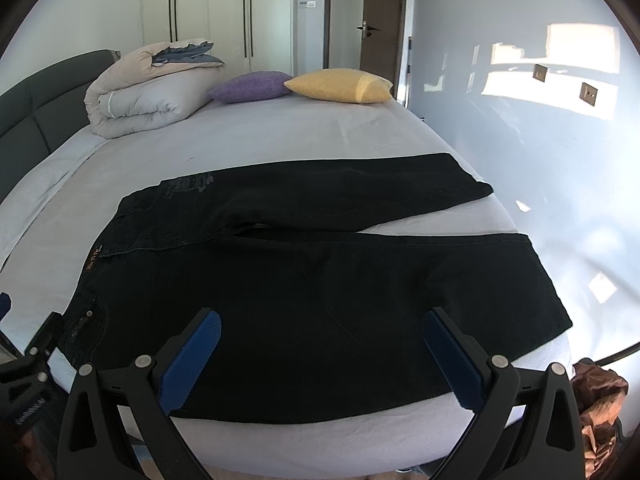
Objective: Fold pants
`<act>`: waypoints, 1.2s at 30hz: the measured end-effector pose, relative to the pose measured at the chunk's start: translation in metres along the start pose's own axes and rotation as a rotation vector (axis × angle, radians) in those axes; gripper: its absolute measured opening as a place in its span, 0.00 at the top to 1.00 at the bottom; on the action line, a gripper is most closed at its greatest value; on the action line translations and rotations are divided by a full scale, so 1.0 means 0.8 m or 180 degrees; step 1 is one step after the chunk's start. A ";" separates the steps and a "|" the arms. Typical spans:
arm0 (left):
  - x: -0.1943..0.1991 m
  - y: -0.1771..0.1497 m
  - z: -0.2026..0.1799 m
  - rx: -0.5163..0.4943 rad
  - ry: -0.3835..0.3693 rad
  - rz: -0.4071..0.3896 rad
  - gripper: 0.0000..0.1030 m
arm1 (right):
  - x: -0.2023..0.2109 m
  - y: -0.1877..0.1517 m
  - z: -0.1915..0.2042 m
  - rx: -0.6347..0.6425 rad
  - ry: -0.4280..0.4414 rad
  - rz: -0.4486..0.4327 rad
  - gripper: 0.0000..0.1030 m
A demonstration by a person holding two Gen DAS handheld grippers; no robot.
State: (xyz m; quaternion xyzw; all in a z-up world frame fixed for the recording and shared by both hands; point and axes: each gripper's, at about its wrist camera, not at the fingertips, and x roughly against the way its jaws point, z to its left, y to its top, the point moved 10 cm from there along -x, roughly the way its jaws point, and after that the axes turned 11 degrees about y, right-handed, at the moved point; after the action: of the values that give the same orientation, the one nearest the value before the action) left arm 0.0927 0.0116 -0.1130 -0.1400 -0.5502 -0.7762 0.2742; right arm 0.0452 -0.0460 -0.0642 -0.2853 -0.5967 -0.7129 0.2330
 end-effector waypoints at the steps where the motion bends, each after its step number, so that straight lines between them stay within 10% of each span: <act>1: -0.003 0.003 -0.001 -0.0055 0.0002 -0.0048 0.00 | -0.004 0.001 0.001 0.0029 0.0060 0.0009 0.00; 15: -0.168 0.043 -0.029 -0.0327 -0.0679 0.0373 0.00 | -0.117 0.084 -0.027 0.0261 0.0373 0.0166 0.00; 21: -0.266 0.132 -0.017 -0.0383 -0.0678 0.0165 0.00 | -0.171 0.130 -0.017 0.0533 0.0924 0.0210 0.00; 36: -0.508 0.171 -0.090 -0.1283 -0.2086 0.1207 0.27 | -0.286 0.187 -0.011 0.1216 0.1779 0.0597 0.32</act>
State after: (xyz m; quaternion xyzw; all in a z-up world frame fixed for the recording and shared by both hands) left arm 0.5073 0.0217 -0.2433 -0.5286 -0.4100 -0.7186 0.1899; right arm 0.3117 -0.0832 -0.1147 -0.0840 -0.6037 -0.6144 0.5009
